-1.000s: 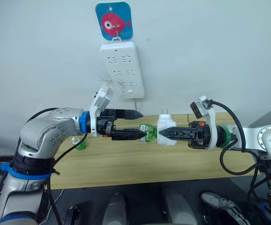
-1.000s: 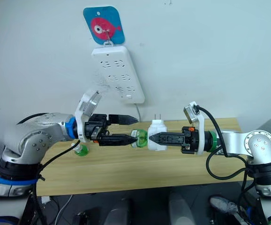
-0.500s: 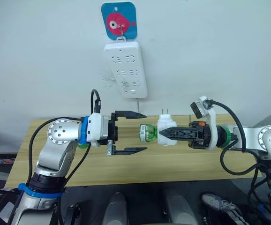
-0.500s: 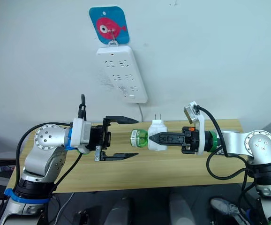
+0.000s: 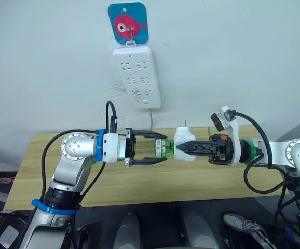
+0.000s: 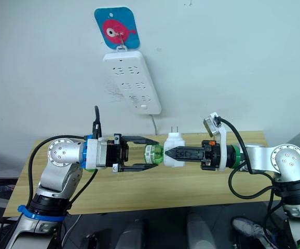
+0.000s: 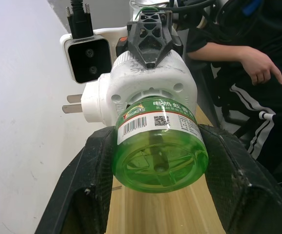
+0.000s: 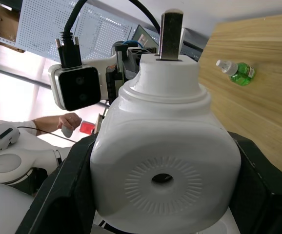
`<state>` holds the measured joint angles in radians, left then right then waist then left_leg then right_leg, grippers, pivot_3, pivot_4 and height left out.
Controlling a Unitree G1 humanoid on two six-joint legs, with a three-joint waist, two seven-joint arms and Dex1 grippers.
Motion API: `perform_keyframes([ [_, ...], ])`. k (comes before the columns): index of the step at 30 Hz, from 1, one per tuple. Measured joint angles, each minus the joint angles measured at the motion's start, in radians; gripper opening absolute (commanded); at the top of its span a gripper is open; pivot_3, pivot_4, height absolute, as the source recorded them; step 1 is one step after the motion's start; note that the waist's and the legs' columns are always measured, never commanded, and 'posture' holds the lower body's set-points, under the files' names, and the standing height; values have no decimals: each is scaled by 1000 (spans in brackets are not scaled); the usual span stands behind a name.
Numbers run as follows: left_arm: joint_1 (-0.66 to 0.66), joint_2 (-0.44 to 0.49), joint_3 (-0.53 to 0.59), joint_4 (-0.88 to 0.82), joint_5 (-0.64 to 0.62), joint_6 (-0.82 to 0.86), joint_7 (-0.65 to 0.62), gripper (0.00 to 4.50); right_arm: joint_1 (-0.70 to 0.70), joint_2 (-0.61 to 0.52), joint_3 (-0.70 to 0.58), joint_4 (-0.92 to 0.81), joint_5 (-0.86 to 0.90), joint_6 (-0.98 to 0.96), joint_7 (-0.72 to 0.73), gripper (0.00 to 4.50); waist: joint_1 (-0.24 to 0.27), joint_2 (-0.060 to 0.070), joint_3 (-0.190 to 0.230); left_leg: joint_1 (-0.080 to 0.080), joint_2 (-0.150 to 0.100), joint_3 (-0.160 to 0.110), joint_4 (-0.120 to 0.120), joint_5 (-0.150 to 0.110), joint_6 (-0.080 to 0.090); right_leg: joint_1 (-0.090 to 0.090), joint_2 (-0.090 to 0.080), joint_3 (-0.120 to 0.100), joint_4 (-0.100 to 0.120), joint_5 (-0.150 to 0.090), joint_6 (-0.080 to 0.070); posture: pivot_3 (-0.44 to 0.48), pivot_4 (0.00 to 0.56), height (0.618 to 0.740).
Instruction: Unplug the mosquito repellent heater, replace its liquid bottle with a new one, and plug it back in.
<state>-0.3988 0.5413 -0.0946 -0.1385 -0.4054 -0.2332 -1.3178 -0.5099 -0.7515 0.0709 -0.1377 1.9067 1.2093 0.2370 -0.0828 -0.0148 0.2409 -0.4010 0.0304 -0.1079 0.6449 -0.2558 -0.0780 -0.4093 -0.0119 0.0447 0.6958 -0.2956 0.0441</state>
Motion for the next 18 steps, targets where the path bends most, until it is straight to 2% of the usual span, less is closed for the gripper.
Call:
perform_keyframes([
  [5, -1, 13, -4, -11, -16, 38, 3, 2266, 0, 0, 1, 0, 2, 1, 0, 3044, 0, 0, 0, 0, 0, 0, 0, 0, 0, 0, 0, 0, 0, 0, 0, -105, 221, 725],
  [7, -31, 77, -29, -58, -81, 259, 36, 2266, 0, 1, 2, 0, -2, -1, -5, 3044, -2, -1, 1, 0, 0, -2, 0, 0, 0, 0, 0, -1, 1, 0, 0, -97, 219, 725],
  [10, -165, 192, -47, -104, -307, 792, 103, 2266, -8, 4, 2, 3, -3, -14, -2, 3044, -3, -1, 2, 0, 0, -3, 0, 0, 0, 0, 1, -2, 1, 0, 1, -96, 218, 725],
  [14, -273, 225, -29, -71, -516, 1194, 164, 2266, -12, 7, 3, 2, 0, -11, 18, 3044, -5, -2, 2, 0, 0, -2, -1, 0, 0, 0, 1, -2, 0, -3, 5, -96, 219, 725],
  [18, -350, 223, 5, -9, -676, 1470, 248, 2266, -15, 9, 4, -5, 4, -10, 32, 3044, -6, -2, 3, 0, 0, -2, -1, 0, 0, -1, 1, -2, 0, -1, 1, -94, 220, 725],
])
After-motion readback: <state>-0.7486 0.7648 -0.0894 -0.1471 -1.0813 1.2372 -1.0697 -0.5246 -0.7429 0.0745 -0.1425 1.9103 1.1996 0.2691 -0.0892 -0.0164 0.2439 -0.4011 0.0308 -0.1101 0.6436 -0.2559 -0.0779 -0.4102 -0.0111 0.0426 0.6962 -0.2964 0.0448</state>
